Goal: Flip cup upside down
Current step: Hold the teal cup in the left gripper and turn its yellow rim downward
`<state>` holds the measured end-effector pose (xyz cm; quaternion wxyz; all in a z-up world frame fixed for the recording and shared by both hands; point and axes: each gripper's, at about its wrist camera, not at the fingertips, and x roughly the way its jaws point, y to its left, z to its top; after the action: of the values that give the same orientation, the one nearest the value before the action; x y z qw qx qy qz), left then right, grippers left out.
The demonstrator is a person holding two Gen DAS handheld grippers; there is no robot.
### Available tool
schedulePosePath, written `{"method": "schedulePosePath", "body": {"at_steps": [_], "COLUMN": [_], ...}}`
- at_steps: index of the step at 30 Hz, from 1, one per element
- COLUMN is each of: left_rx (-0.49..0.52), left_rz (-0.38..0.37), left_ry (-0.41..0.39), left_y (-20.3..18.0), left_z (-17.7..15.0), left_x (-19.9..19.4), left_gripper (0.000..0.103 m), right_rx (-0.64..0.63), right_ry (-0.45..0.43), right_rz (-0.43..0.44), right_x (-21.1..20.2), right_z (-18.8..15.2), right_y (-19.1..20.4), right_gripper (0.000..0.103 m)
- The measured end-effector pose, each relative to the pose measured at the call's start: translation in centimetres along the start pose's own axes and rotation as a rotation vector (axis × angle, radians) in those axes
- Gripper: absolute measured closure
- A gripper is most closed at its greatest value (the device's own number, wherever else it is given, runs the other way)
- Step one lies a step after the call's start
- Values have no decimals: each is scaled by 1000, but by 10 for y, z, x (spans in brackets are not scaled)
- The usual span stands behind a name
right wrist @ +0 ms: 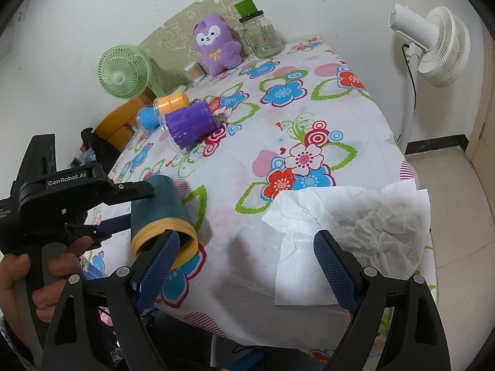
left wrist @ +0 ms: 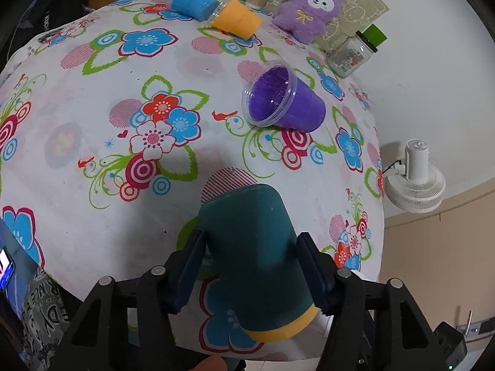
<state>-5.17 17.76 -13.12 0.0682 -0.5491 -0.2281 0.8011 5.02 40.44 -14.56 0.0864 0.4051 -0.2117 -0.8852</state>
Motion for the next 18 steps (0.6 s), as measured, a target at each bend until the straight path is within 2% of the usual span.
{"method": "schedulePosePath", "body": {"at_steps": [3, 5, 12, 15, 17, 18], "left_rx": [21, 43, 60, 28, -6, -16], "left_rz": [-7, -15, -19, -35, -46, -46], "left_ry": [-4, -14, -5, 26, 45, 46], "left_y": [0, -2, 1, 5, 9, 10], "left_z": [1, 2, 1, 0, 0, 0], "left_x": [-5, -9, -14, -11, -9, -9], "left_gripper": [52, 64, 66, 52, 29, 27], "right_rx": [-1, -4, -23, -26, -24, -23], "right_ry": [-2, -3, 0, 1, 2, 3], "right_rz": [0, 1, 1, -1, -2, -3], "right_x": [0, 0, 0, 0, -1, -1], "right_z": [0, 0, -1, -1, -2, -3], "right_y": [2, 4, 13, 15, 14, 14], "right_gripper": [13, 13, 13, 13, 13, 13]}}
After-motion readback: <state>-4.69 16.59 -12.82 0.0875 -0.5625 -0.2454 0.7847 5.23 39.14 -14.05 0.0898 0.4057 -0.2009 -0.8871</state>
